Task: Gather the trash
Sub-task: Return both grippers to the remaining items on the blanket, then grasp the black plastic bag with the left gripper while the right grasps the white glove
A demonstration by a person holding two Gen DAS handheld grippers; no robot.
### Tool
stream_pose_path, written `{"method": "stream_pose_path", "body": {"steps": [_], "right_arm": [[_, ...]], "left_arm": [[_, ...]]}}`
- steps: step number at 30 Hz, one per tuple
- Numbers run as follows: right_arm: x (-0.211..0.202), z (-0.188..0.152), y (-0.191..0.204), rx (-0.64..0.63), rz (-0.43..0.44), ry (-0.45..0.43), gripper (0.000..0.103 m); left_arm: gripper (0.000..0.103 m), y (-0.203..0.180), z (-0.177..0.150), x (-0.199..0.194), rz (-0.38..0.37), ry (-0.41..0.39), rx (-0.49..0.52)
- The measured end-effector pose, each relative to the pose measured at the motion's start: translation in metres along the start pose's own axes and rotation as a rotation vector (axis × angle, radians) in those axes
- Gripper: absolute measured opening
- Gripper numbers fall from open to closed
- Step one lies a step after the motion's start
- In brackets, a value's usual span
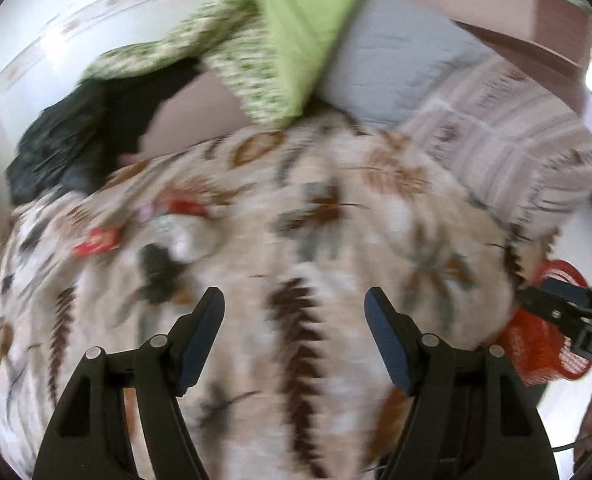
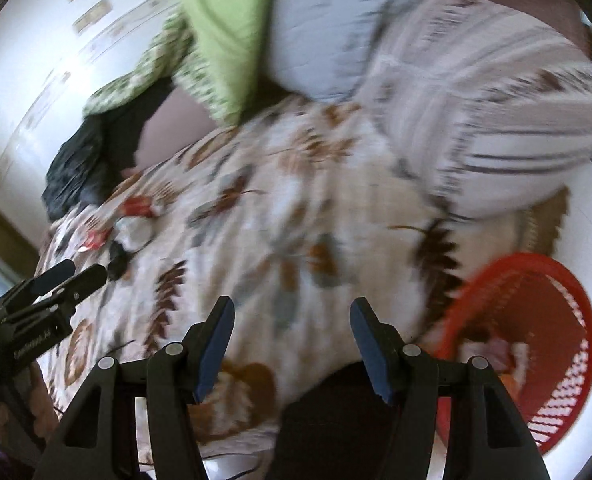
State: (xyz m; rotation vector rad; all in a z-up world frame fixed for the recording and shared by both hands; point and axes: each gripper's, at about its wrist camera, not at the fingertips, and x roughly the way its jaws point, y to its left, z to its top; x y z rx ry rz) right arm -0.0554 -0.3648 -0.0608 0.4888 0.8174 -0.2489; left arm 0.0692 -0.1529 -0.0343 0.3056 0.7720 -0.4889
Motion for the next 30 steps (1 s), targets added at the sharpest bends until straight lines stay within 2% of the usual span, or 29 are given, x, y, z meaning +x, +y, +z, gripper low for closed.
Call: {"method": "stream_pose_path", "body": {"steps": [5, 8, 10, 15, 20, 22, 23, 25, 26, 27, 28, 29, 30], "right_arm": [[0.019, 0.003, 0.044, -0.097, 0.054, 0.031, 0.064], [0.026, 0.002, 0.063, -0.15, 0.071, 0.043, 0.064], [0.031, 0.002, 0.07, -0.167, 0.078, 0.055, 0.066], [0.047, 0.001, 0.07, -0.162, 0.076, 0.094, 0.066], [0.063, 0.004, 0.063, -0.146, 0.049, 0.128, 0.066], [0.068, 0.007, 0.061, -0.143, 0.042, 0.139, 0.066], [0.071, 0.007, 0.06, -0.143, 0.038, 0.143, 0.066], [0.079, 0.01, 0.062, -0.145, 0.035, 0.155, 0.066], [0.084, 0.012, 0.064, -0.148, 0.035, 0.164, 0.066], [0.089, 0.013, 0.066, -0.151, 0.038, 0.172, 0.066], [0.093, 0.014, 0.068, -0.152, 0.042, 0.179, 0.066], [0.099, 0.015, 0.072, -0.155, 0.05, 0.188, 0.066], [0.106, 0.016, 0.078, -0.161, 0.063, 0.198, 0.066]], "left_arm": [[0.076, 0.07, -0.009, 0.012, 0.132, 0.027, -0.076], [0.076, 0.108, -0.01, 0.028, 0.193, 0.048, -0.125], [0.076, 0.128, -0.007, 0.042, 0.208, 0.069, -0.153], [0.076, 0.166, 0.006, 0.094, 0.196, 0.136, -0.227], [0.076, 0.179, 0.012, 0.149, 0.206, 0.187, -0.213], [0.077, 0.182, 0.012, 0.171, 0.189, 0.206, -0.211], [0.083, 0.183, 0.011, 0.178, 0.161, 0.203, -0.218], [0.084, 0.188, 0.013, 0.188, 0.111, 0.207, -0.258], [0.077, 0.189, 0.014, 0.191, 0.09, 0.22, -0.272], [0.065, 0.191, 0.014, 0.191, 0.038, 0.23, -0.301], [0.035, 0.19, 0.014, 0.189, -0.013, 0.233, -0.319], [0.033, 0.189, 0.014, 0.185, -0.037, 0.239, -0.333], [0.033, 0.187, 0.015, 0.181, -0.007, 0.236, -0.327]]}}
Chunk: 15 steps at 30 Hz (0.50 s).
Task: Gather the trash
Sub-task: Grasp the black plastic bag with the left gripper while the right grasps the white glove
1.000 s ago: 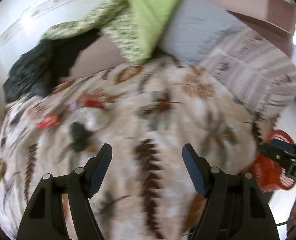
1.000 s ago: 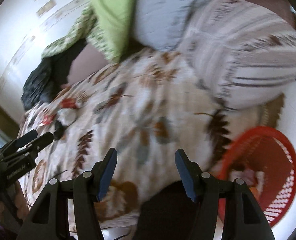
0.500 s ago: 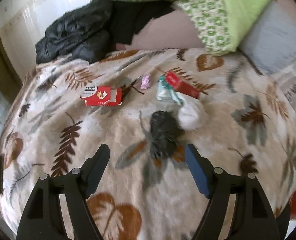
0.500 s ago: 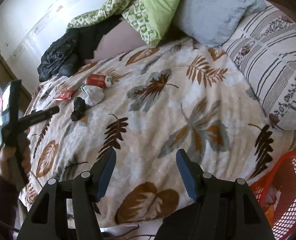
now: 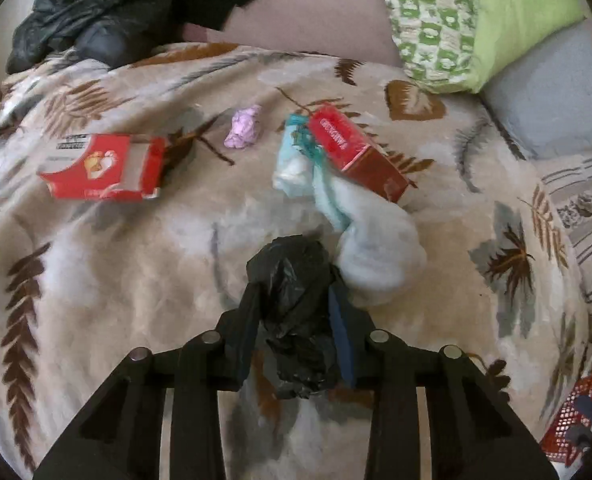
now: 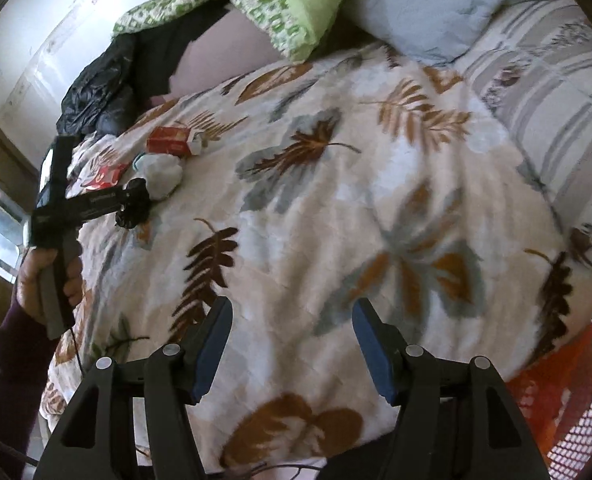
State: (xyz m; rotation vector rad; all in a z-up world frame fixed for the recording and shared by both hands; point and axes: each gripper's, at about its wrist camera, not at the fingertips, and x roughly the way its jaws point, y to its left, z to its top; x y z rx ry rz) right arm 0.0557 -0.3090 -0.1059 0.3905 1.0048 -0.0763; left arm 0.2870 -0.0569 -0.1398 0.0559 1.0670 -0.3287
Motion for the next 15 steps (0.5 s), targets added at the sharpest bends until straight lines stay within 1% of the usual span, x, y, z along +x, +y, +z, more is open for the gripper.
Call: {"method": "stream_pose_path", "body": {"steps": [1, 3, 9, 15], "right_arm": [[0.005, 0.002, 0.004, -0.007, 0.01, 0.006, 0.066], [0.019, 0.01, 0.015, -0.026, 0.035, 0.02, 0.066], [0.065, 0.044, 0.06, -0.102, 0.112, 0.044, 0.066], [0.116, 0.09, 0.113, -0.16, 0.18, 0.029, 0.067]], "left_arm": [[0.032, -0.003, -0.003, -0.006, 0.034, -0.017, 0.016], [0.032, -0.001, -0.013, -0.019, 0.034, -0.035, 0.018], [0.032, 0.023, -0.042, -0.061, 0.059, -0.068, -0.052], [0.032, 0.039, -0.063, -0.084, 0.107, -0.077, -0.103]]}}
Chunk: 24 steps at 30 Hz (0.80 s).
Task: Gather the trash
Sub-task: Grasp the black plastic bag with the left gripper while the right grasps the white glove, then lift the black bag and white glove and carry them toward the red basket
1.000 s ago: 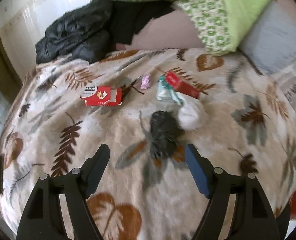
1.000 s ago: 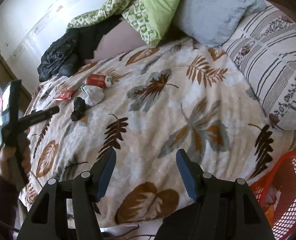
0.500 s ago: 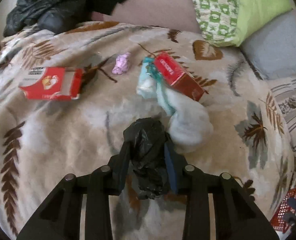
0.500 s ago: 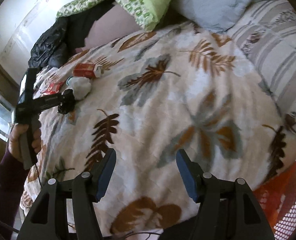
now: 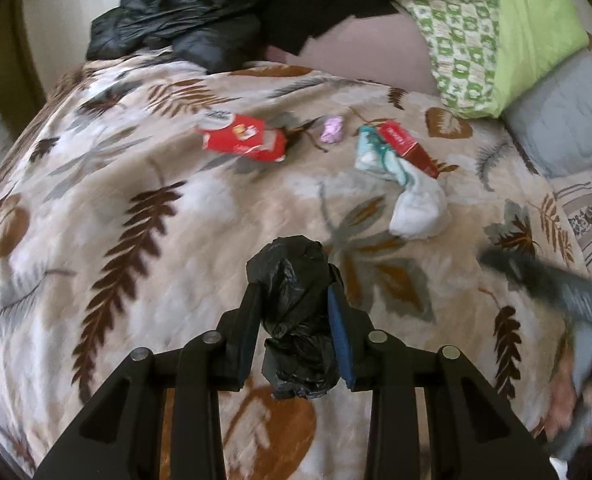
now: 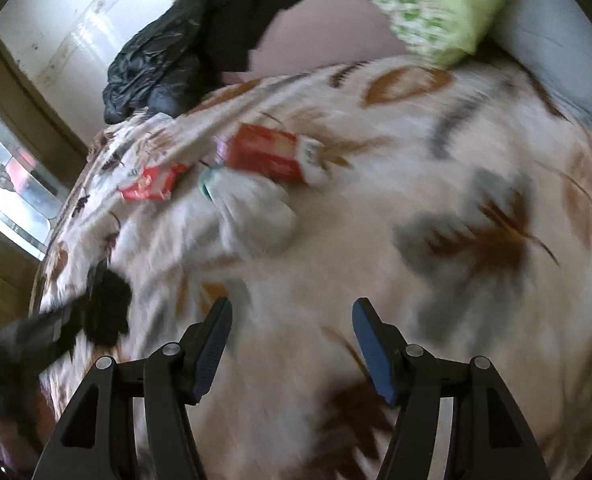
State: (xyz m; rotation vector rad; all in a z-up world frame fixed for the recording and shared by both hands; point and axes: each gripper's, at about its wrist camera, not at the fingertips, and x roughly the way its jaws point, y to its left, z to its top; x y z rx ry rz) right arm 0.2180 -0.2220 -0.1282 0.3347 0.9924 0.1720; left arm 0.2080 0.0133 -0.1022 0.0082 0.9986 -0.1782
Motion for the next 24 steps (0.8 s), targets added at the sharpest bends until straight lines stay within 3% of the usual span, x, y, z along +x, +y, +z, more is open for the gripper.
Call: {"method": "stream_pose_path", "body": {"steps": [2, 6, 10, 12, 13, 14, 16, 24], "right_arm": [[0.02, 0.019, 0.008, -0.007, 0.005, -0.011, 0.074], [0.055, 0.042, 0.017, -0.015, -0.004, 0.0, 0.074], [0.081, 0.045, 0.019, -0.005, -0.031, 0.04, 0.074], [0.083, 0.043, 0.02, 0.0, -0.037, 0.042, 0.067], [0.081, 0.041, 0.019, 0.004, -0.032, 0.044, 0.05], [0.081, 0.041, 0.019, 0.006, -0.027, 0.047, 0.042], [0.076, 0.038, 0.02, 0.003, -0.023, 0.045, 0.036], [0.037, 0.014, 0.022, -0.022, -0.023, 0.031, 0.03]], "left_arm": [[0.032, 0.003, -0.004, -0.005, -0.005, -0.001, -0.012], [0.032, 0.003, -0.008, -0.012, 0.03, -0.023, 0.018], [0.032, 0.004, -0.011, -0.016, 0.041, -0.035, 0.023], [0.032, 0.003, -0.013, -0.016, 0.041, -0.036, 0.021], [0.032, 0.004, -0.012, -0.016, 0.042, -0.036, 0.023], [0.032, 0.004, -0.012, -0.016, 0.043, -0.036, 0.024], [0.032, 0.003, -0.013, -0.016, 0.045, -0.035, 0.027], [0.032, -0.004, -0.025, -0.027, 0.068, -0.039, 0.012]]}}
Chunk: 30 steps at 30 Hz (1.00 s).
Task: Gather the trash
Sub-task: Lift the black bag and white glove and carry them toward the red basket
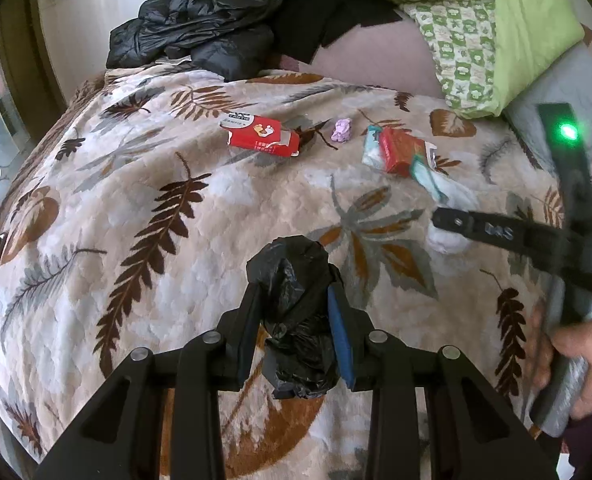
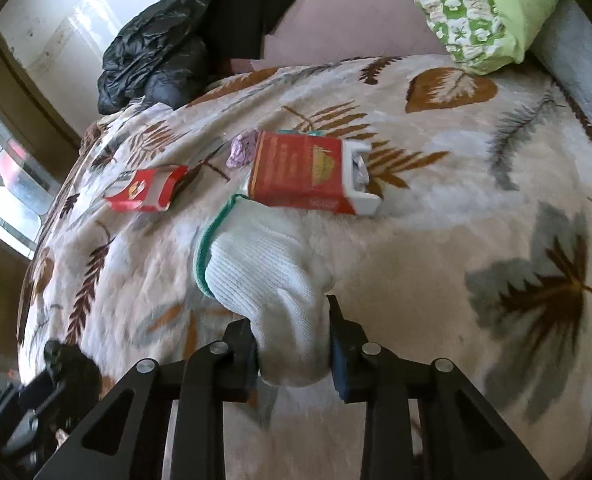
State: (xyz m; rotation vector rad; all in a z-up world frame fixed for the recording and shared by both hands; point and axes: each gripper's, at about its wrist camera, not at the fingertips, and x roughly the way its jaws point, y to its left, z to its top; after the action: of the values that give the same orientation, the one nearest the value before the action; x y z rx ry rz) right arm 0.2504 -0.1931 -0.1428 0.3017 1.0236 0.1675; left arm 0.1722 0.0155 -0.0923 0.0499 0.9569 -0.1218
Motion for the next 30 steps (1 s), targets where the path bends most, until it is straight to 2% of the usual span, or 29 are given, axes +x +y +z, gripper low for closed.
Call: {"method": "stream_pose_path", "body": {"steps": [5, 16, 26, 30], "right_arm": [[-0.025, -0.02, 0.003, -0.012, -0.002, -0.012, 0.03], [-0.084, -0.071, 0.006, -0.027, -0.01, -0.045, 0.03], [-0.137, -0.107, 0.005, 0.004, 0.002, -0.08, 0.03], [-0.154, -0.119, 0.006, 0.003, -0.021, -0.103, 0.03]], "left_arm": [[0.032, -0.008, -0.006, -0.011, 0.03, -0.012, 0.01], [0.032, -0.02, -0.021, -0.042, 0.039, -0.039, 0.025], [0.032, -0.04, -0.035, -0.085, 0.039, -0.11, 0.067], [0.032, -0.049, -0.037, -0.098, 0.033, -0.131, 0.091]]}}
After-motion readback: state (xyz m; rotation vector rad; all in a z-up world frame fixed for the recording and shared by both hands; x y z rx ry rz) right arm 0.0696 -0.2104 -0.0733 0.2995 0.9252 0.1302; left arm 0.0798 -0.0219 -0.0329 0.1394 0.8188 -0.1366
